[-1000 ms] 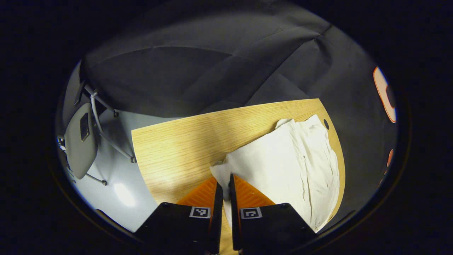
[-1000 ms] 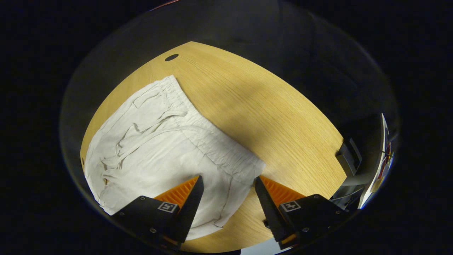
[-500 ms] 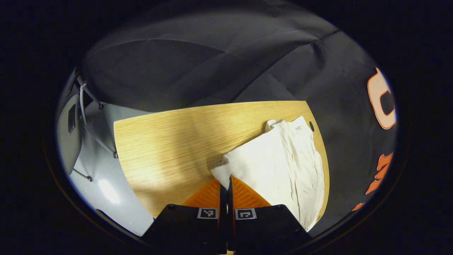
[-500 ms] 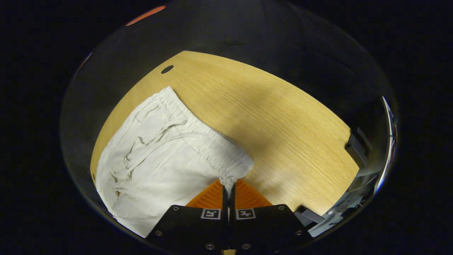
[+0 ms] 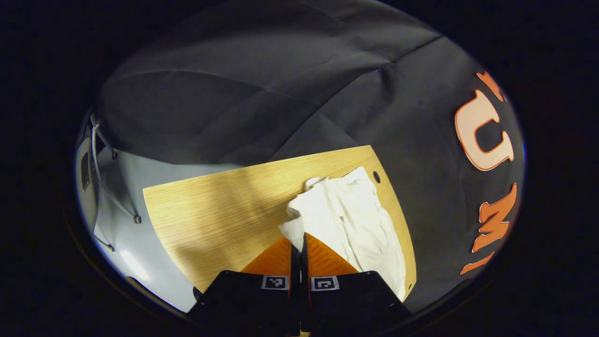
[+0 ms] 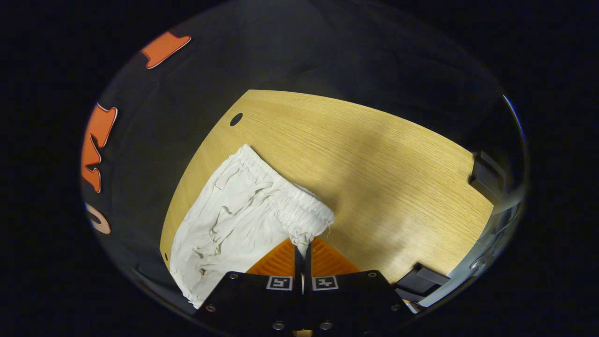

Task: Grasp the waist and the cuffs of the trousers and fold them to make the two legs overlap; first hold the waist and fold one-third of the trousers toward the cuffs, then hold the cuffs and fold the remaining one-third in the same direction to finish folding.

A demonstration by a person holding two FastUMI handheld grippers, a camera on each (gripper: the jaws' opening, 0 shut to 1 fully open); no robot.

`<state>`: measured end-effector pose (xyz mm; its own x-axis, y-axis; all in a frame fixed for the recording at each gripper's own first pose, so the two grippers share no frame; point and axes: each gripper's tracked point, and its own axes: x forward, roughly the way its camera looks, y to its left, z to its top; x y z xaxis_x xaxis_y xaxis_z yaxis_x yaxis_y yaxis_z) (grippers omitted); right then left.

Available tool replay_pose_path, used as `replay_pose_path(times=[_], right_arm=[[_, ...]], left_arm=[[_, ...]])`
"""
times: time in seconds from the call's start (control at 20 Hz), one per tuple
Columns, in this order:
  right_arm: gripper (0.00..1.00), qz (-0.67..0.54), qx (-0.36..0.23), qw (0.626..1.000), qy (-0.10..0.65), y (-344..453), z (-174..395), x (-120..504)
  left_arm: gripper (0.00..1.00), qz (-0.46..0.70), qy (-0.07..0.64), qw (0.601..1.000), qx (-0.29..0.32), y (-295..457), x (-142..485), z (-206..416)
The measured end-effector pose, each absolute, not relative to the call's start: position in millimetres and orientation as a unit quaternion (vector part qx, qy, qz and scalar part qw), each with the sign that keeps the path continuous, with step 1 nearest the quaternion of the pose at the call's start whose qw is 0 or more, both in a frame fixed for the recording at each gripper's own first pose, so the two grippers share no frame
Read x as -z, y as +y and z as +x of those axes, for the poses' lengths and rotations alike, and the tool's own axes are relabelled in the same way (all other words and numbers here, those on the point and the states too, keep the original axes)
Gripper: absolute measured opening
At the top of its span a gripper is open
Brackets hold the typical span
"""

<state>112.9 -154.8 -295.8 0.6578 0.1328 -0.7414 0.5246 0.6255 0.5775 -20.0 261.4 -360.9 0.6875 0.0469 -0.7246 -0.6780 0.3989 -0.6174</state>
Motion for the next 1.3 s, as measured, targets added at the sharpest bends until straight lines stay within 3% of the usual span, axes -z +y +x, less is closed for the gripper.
replay_pose_path(times=[0.35, 1.0, 1.3], right_arm=[[0.01, 0.445, 0.126, 0.798, 0.385, -154.5, 133.1, 270.5], [0.01, 0.455, 0.16, 0.791, 0.378, -139.7, 194.1, 206.7], [0.01, 0.491, 0.163, 0.757, 0.399, -139.1, 234.0, 203.0]], left_arm=[[0.04, -0.489, 0.303, 0.795, -0.191, 260.7, 319.1, 32.8], [0.04, -0.464, 0.339, 0.813, -0.09, 260.5, 328.6, 178.1], [0.04, -0.445, 0.354, 0.82, -0.071, 259.7, 342.2, 242.7]])
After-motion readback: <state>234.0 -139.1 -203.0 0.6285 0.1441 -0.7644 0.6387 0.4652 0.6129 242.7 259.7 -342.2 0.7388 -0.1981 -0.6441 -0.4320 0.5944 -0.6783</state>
